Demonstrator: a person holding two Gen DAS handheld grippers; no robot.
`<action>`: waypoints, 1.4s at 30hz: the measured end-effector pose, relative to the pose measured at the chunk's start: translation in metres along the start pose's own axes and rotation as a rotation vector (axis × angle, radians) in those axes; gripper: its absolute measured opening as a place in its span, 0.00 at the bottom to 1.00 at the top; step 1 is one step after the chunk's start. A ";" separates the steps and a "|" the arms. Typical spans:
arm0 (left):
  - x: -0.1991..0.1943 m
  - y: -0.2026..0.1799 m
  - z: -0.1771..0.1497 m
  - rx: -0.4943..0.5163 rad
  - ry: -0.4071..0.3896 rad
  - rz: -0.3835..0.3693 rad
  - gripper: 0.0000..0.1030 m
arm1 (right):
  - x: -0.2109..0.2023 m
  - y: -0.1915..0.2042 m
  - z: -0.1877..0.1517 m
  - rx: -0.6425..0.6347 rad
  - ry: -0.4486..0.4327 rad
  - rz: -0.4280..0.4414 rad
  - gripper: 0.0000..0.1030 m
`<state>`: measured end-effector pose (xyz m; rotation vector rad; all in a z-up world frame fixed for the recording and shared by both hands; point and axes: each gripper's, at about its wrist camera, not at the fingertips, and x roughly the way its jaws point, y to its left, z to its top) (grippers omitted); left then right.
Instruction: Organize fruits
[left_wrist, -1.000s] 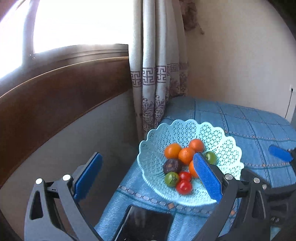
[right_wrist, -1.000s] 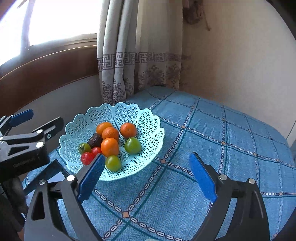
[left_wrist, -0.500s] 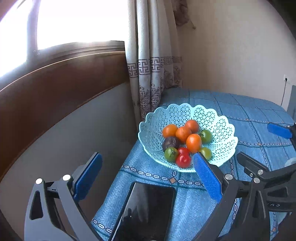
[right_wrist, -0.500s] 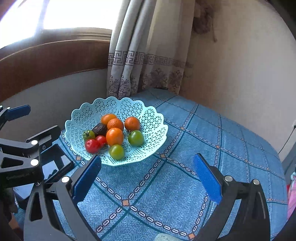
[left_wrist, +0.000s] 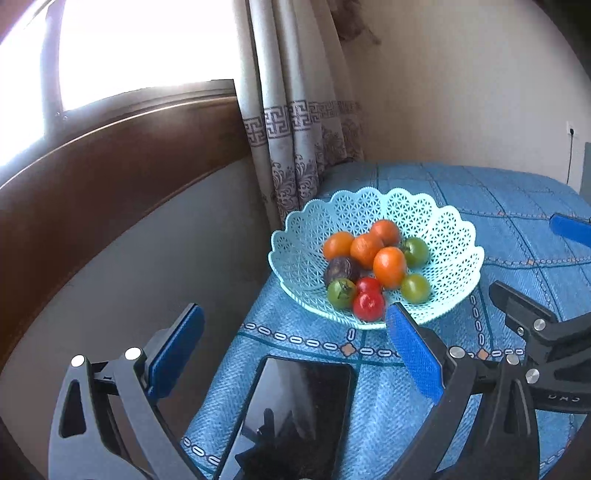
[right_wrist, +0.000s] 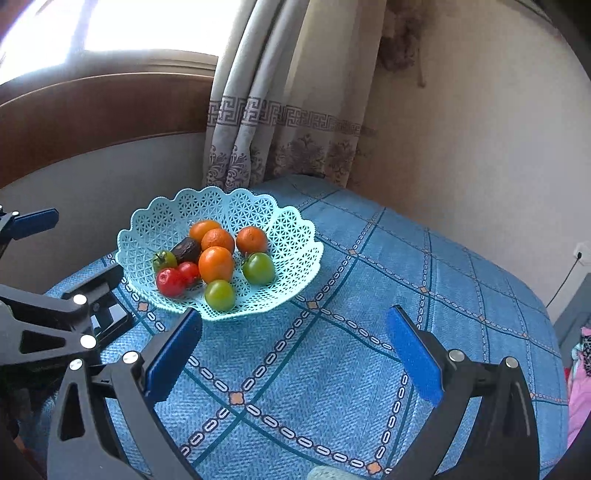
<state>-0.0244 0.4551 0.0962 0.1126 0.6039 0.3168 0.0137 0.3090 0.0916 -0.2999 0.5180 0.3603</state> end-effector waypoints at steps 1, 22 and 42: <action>0.001 0.000 0.000 -0.001 0.002 -0.001 0.97 | 0.000 0.001 0.000 -0.003 0.001 -0.004 0.95; 0.005 -0.002 -0.003 0.004 0.011 -0.003 0.97 | 0.004 0.006 -0.004 -0.029 0.017 -0.023 0.95; 0.006 -0.003 -0.003 0.006 0.015 -0.003 0.97 | 0.006 0.007 -0.006 -0.031 0.021 -0.020 0.95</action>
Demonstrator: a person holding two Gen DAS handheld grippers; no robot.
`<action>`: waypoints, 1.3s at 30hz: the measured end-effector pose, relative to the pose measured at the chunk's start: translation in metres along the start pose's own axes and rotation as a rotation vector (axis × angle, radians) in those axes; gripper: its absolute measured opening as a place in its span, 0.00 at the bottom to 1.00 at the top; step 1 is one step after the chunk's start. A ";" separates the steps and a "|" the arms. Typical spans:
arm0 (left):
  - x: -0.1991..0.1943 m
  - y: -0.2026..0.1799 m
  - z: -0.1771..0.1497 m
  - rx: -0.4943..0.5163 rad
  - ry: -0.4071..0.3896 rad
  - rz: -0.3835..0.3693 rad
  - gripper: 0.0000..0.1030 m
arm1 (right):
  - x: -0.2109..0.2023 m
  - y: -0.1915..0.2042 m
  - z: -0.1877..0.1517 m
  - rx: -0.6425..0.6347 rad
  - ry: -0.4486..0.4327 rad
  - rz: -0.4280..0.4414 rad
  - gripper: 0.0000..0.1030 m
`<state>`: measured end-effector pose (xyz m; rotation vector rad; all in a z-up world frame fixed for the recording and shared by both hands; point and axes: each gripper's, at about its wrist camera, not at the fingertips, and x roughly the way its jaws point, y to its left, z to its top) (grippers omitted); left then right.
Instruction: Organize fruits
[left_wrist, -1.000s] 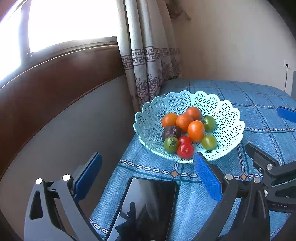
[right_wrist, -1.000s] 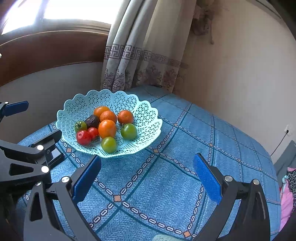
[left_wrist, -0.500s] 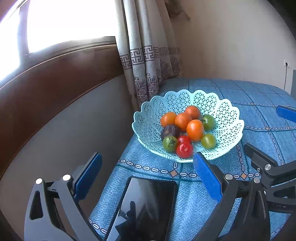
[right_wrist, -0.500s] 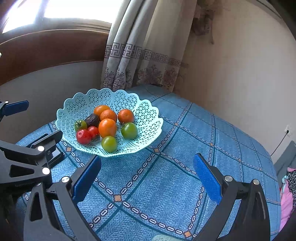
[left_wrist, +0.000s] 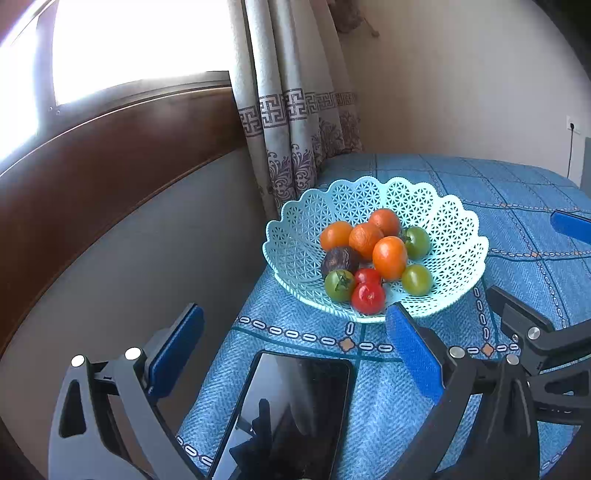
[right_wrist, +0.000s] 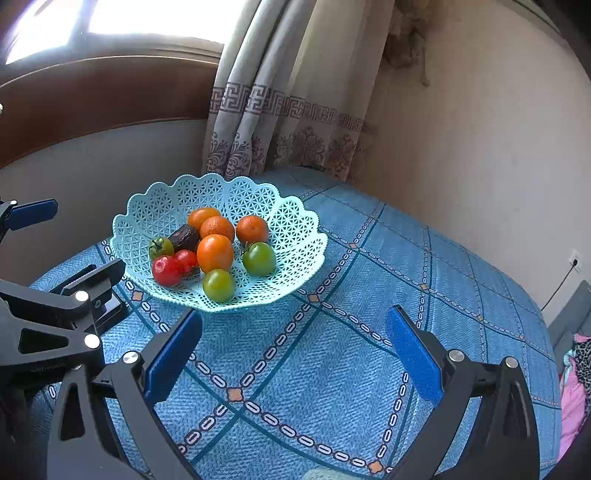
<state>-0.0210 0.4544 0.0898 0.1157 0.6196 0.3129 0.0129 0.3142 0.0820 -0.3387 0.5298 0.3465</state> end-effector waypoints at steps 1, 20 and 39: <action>0.001 0.000 0.000 0.000 0.001 0.000 0.97 | 0.000 0.000 0.000 0.000 0.001 0.001 0.95; 0.002 0.002 -0.002 -0.001 0.003 -0.001 0.97 | 0.004 -0.004 -0.003 -0.015 0.005 0.020 0.95; 0.002 0.001 -0.001 0.004 0.001 0.002 0.97 | 0.004 -0.013 -0.004 -0.001 0.007 0.029 0.95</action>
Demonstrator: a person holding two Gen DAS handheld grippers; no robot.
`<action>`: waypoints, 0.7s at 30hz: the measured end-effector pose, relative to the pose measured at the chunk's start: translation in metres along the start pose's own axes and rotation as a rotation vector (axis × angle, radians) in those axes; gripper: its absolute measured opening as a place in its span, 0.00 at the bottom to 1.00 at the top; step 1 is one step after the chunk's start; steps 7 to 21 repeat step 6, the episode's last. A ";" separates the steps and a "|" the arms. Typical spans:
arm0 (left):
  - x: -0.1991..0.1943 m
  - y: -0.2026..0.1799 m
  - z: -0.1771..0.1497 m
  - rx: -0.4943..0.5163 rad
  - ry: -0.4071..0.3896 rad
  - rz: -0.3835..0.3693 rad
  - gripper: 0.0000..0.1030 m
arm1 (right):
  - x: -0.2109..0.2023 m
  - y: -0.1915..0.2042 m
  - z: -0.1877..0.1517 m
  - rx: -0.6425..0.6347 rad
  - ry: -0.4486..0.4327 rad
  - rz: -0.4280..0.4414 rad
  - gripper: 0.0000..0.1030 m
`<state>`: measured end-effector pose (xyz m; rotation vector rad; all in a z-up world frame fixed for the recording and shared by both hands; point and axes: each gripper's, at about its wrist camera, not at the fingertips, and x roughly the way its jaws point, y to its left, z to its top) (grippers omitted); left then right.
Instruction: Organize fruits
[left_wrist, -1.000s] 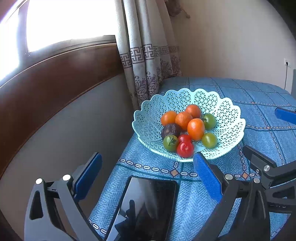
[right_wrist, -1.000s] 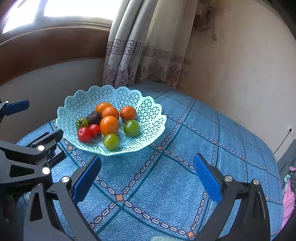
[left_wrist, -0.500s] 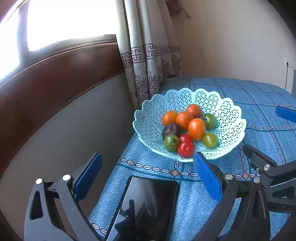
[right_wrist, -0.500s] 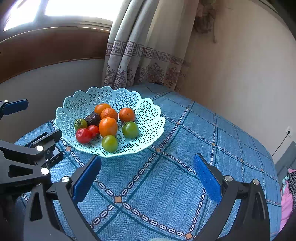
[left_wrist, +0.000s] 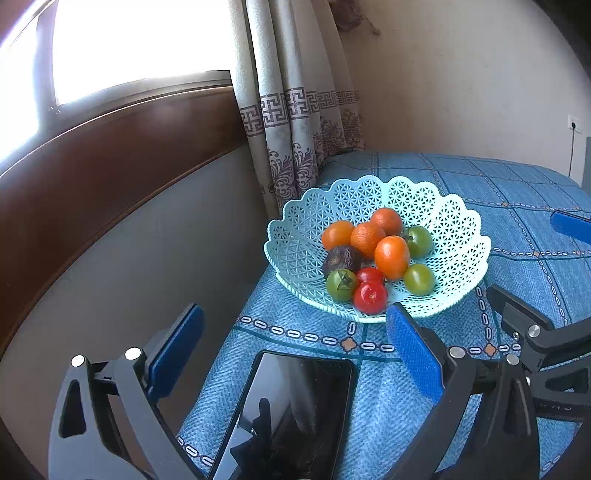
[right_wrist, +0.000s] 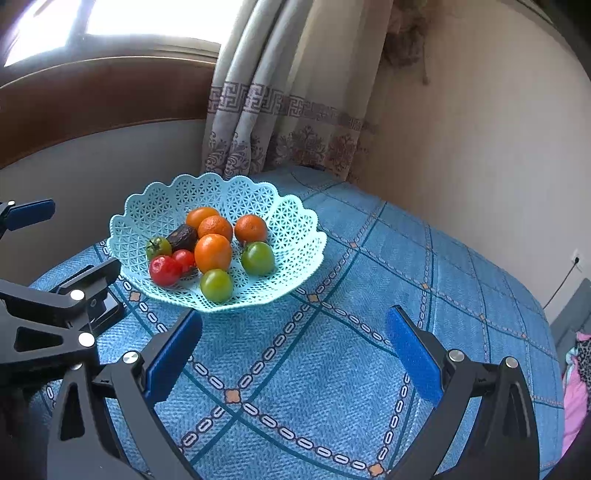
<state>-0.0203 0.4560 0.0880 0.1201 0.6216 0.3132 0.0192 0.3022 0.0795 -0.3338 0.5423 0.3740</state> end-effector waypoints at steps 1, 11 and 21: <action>0.000 0.000 0.000 0.000 0.000 0.000 0.97 | 0.001 -0.002 0.000 0.009 0.010 0.000 0.95; -0.004 -0.006 0.004 0.012 -0.002 -0.005 0.97 | 0.003 -0.023 -0.008 0.043 0.049 -0.036 0.95; -0.004 -0.006 0.004 0.012 -0.002 -0.005 0.97 | 0.003 -0.023 -0.008 0.043 0.049 -0.036 0.95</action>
